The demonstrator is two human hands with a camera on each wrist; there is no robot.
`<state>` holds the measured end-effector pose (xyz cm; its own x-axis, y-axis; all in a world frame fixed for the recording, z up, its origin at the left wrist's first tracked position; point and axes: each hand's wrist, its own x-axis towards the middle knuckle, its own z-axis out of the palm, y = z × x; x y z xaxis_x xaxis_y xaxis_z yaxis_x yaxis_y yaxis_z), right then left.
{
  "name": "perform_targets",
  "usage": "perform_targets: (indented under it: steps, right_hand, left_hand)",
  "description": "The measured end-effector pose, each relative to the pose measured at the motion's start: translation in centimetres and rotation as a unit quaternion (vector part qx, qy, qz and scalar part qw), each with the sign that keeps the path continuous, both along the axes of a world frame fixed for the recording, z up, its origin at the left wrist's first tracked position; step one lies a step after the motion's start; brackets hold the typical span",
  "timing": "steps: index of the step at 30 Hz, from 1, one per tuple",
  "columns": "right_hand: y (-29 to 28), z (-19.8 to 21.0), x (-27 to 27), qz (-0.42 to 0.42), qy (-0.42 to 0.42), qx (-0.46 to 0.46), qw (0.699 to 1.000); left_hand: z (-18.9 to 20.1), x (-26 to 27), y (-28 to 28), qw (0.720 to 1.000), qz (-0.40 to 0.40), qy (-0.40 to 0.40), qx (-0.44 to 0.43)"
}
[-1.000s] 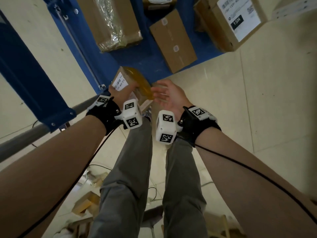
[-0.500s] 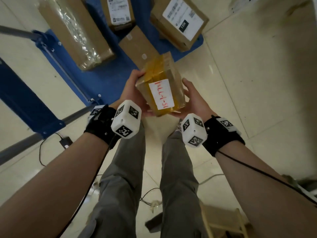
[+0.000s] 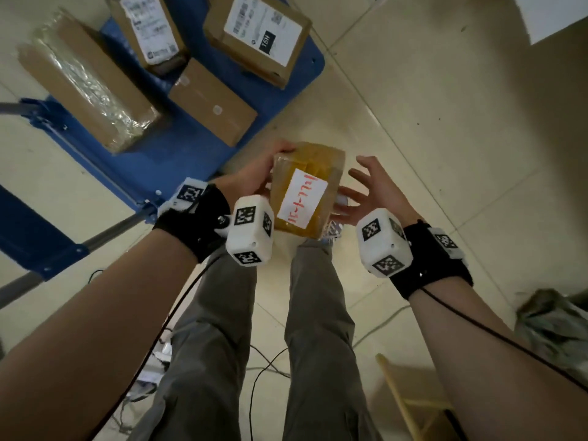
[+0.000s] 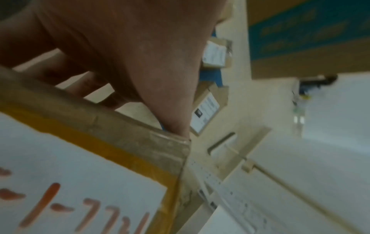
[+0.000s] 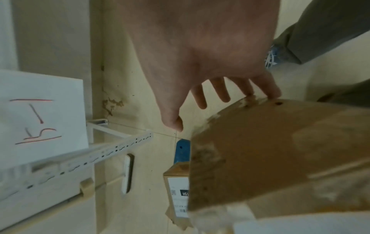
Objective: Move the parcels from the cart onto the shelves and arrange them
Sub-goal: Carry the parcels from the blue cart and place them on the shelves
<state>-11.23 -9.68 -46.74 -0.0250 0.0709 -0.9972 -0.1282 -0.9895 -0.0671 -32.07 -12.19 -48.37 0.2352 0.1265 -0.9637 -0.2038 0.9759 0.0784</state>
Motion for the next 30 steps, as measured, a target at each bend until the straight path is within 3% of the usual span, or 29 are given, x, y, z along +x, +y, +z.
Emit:
perform_targets:
  steps: [3, 6, 8, 10, 14, 18, 20, 25, 30]
  right_hand:
    - [-0.2, 1.4, 1.1, -0.009, 0.093, -0.018, 0.995]
    - [-0.9, 2.2, 2.1, -0.033, 0.133, 0.006, 0.991]
    - [-1.4, 2.0, 3.8, -0.081, 0.158, 0.031, 0.984]
    - [-2.2, 1.7, 5.1, -0.134, 0.172, 0.046, 0.975]
    - [-4.3, 0.7, 7.5, -0.256, 0.153, 0.060, 0.953]
    - [-5.0, 0.8, 8.3, -0.362, 0.132, 0.091, 0.918]
    - [-4.9, 1.0, 8.6, -0.375, 0.133, 0.117, 0.910]
    - [-5.4, 1.6, 10.1, -0.366, 0.140, 0.118, 0.912]
    - [-5.0, 3.0, 12.7, -0.376, 0.050, 0.057, 0.924]
  left_hand:
    - [1.1, 2.3, 2.0, 0.996, -0.081, 0.004, 0.032]
    - [2.4, 4.6, 3.6, 0.984, -0.127, -0.124, 0.020]
    - [2.7, 5.7, 4.8, 0.984, -0.158, -0.080, 0.026]
    - [2.9, 6.1, 5.9, 0.978, -0.191, 0.030, 0.076]
    - [3.1, 7.2, 7.2, 0.976, -0.215, 0.000, 0.037]
    - [3.4, 9.3, 6.5, 0.978, -0.194, 0.002, 0.070]
    - [3.7, 10.6, 5.9, 0.983, -0.164, -0.006, 0.081]
    - [4.9, 13.8, 5.5, 0.993, -0.096, -0.047, 0.053]
    - [7.0, 16.5, 6.3, 0.991, -0.109, -0.034, 0.064]
